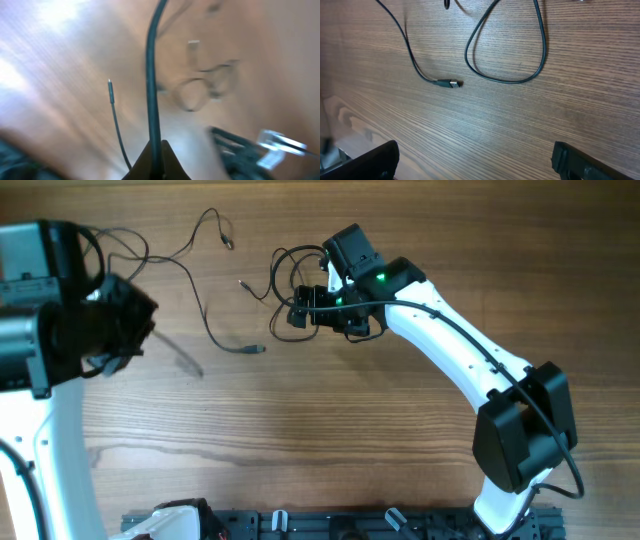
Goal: Untangle cables
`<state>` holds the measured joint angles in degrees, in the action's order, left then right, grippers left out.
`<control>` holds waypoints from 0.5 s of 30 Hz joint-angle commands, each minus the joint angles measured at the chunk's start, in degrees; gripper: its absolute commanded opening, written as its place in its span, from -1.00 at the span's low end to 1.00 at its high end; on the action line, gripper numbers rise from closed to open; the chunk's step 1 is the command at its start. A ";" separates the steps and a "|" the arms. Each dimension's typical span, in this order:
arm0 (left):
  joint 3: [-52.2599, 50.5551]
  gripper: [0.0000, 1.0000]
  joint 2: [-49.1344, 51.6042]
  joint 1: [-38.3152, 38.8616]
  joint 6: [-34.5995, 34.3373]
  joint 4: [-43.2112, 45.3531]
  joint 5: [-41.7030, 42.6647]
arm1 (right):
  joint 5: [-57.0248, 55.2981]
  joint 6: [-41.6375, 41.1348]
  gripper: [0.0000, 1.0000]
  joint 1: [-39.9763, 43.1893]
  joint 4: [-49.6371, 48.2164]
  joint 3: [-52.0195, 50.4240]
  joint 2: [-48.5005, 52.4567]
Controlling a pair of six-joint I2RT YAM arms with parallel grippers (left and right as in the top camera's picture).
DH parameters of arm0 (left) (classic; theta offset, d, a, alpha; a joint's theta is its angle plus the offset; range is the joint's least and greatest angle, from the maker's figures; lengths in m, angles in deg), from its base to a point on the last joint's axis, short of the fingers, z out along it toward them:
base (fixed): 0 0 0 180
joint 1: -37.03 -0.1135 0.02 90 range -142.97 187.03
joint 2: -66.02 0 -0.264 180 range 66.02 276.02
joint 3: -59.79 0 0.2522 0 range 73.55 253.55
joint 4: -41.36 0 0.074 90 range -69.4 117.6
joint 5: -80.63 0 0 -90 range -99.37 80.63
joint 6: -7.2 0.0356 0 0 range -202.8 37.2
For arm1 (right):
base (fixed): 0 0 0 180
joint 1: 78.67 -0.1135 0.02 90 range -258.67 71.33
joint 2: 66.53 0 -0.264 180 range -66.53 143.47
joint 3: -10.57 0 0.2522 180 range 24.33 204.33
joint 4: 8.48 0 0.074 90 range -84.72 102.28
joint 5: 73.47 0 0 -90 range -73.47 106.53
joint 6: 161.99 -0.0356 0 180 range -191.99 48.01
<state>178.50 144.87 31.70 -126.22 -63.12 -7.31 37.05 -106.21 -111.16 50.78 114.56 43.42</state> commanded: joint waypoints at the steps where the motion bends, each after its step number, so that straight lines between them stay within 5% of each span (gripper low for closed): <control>1: -6.71 -0.92 0.68 -0.20 1.42 -1.70 -7.80 | 0.13 1.09 1.00 -0.13 0.70 0.00 0.37; 7: -18.88 -0.92 0.66 -0.11 1.44 0.39 4.39 | 0.09 1.27 1.00 -0.13 0.63 0.00 0.37; 15: -36.41 -0.77 0.66 2.71 0.98 19.10 18.97 | 0.13 2.45 0.99 -0.13 0.66 0.00 0.37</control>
<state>146.59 145.59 33.43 -125.48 -48.04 4.54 37.07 -105.97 -111.16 51.43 114.56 43.42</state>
